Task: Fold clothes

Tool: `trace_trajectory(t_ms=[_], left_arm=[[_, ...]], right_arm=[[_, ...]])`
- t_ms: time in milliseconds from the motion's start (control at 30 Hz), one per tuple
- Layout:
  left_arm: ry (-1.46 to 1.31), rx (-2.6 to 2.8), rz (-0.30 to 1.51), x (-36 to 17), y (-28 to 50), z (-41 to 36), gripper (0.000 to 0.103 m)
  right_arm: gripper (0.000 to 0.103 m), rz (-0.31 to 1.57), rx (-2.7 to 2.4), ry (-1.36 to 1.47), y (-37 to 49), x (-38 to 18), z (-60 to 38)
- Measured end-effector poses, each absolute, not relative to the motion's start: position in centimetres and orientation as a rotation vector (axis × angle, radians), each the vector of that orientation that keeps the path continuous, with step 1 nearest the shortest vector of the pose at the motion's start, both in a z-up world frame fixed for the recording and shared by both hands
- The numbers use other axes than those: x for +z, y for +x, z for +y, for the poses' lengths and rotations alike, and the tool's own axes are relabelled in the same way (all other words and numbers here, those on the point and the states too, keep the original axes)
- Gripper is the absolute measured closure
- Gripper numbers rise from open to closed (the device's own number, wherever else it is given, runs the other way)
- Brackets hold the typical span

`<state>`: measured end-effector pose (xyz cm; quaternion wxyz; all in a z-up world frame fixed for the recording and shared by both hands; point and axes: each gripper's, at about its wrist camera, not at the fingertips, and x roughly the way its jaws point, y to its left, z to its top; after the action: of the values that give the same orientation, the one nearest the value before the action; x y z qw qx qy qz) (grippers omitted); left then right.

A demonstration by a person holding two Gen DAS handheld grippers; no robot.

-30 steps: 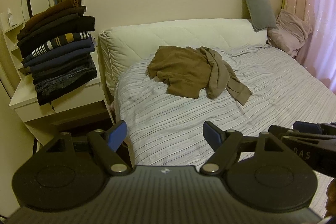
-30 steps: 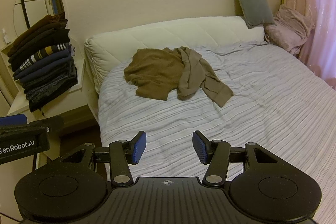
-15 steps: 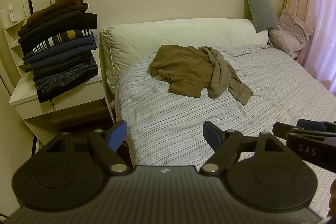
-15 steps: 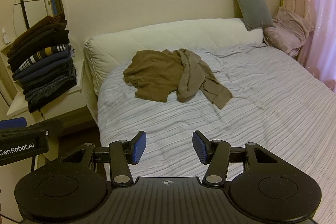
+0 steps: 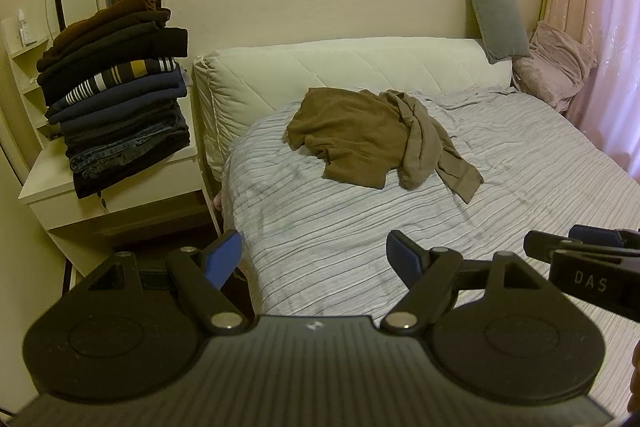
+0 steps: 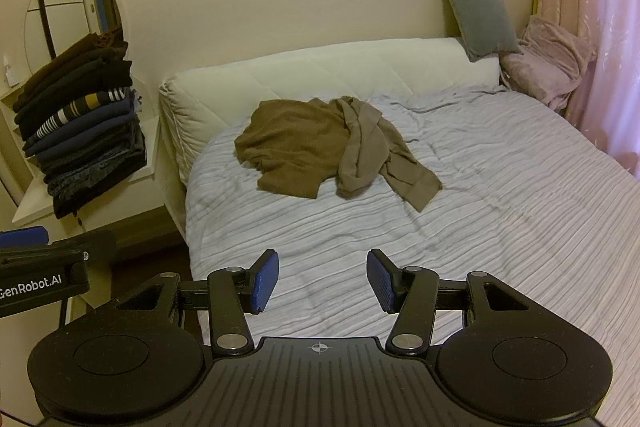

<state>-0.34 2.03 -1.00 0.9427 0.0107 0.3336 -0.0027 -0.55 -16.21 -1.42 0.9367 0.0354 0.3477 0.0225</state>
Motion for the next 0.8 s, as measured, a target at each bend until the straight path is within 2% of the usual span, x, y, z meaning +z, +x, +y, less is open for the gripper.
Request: trace_trajectory(t_ms=[800], left_arm=[[0.043,-0.007,0.72,-0.8,1.8,2.5,0.026]], right_arm=[[0.05,0.734,0.046,0.098,0.8,-1.9,-16.6]])
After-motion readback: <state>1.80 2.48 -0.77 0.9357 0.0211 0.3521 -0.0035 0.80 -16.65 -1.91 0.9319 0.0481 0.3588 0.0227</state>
